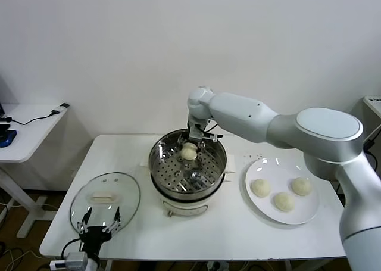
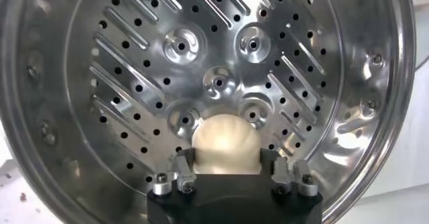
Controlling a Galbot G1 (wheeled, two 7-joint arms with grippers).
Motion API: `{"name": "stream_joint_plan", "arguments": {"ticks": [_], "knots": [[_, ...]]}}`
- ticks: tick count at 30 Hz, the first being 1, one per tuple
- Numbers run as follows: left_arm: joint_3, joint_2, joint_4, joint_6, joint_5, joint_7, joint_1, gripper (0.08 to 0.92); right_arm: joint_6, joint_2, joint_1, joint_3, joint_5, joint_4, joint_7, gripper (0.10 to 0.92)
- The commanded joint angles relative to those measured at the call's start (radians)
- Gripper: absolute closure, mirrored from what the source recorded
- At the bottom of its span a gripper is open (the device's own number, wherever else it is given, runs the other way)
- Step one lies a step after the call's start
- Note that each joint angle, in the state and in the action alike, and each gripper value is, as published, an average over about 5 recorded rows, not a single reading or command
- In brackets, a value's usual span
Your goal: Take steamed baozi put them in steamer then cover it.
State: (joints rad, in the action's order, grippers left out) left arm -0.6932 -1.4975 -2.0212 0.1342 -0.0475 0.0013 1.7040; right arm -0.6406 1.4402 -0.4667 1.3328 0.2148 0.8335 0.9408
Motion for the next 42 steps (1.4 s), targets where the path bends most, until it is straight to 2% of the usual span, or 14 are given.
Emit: {"name": "stream_joint_plan", "arguments": {"ticks": [1, 6, 8, 12, 14, 20, 27, 31, 42], "knots": [[0.0, -0.003, -0.008, -0.002, 0.0, 0.0, 0.007, 0.177, -0.035, -0.009, -0.065, 0.025, -0.1, -0.002, 0.027, 0.207], [0.003, -0.007, -0.013, -0.003, 0.0, -0.001, 0.011, 0.177, -0.013, -0.085, -0.248, 0.097, -0.336, 0.062, 0.112, 0.203], [0.004, -0.007, -0.012, -0.003, 0.001, -0.001, 0.01, 0.177, 0.044, -0.135, -0.326, 0.139, -0.504, 0.079, 0.135, 0.203], [0.004, -0.006, -0.013, -0.005, 0.0, -0.001, 0.009, 0.177, 0.312, -0.302, -0.459, 0.257, -0.891, 0.174, 0.171, 0.203], [0.002, -0.003, -0.01, -0.008, -0.001, -0.002, 0.008, 0.177, 0.451, -0.405, -0.512, 0.319, -0.948, 0.247, 0.187, 0.203], [0.001, 0.0, 0.001, -0.014, -0.006, -0.004, -0.002, 0.177, 0.653, -0.649, -0.6, 0.558, -0.845, 0.485, 0.164, 0.203], [-0.003, -0.004, -0.01, -0.008, -0.009, -0.003, -0.007, 0.177, 0.887, -0.794, -0.466, 0.601, -0.87, 0.687, 0.05, 0.203], [-0.008, -0.005, -0.017, -0.007, -0.01, -0.003, -0.001, 0.177, 0.942, -0.823, -0.3, 0.509, -0.836, 0.665, -0.009, 0.203], [-0.007, -0.009, -0.007, -0.006, -0.01, -0.002, 0.001, 0.177, 1.001, -0.754, 0.125, 0.125, -0.658, 0.432, -0.11, 0.203]]}}
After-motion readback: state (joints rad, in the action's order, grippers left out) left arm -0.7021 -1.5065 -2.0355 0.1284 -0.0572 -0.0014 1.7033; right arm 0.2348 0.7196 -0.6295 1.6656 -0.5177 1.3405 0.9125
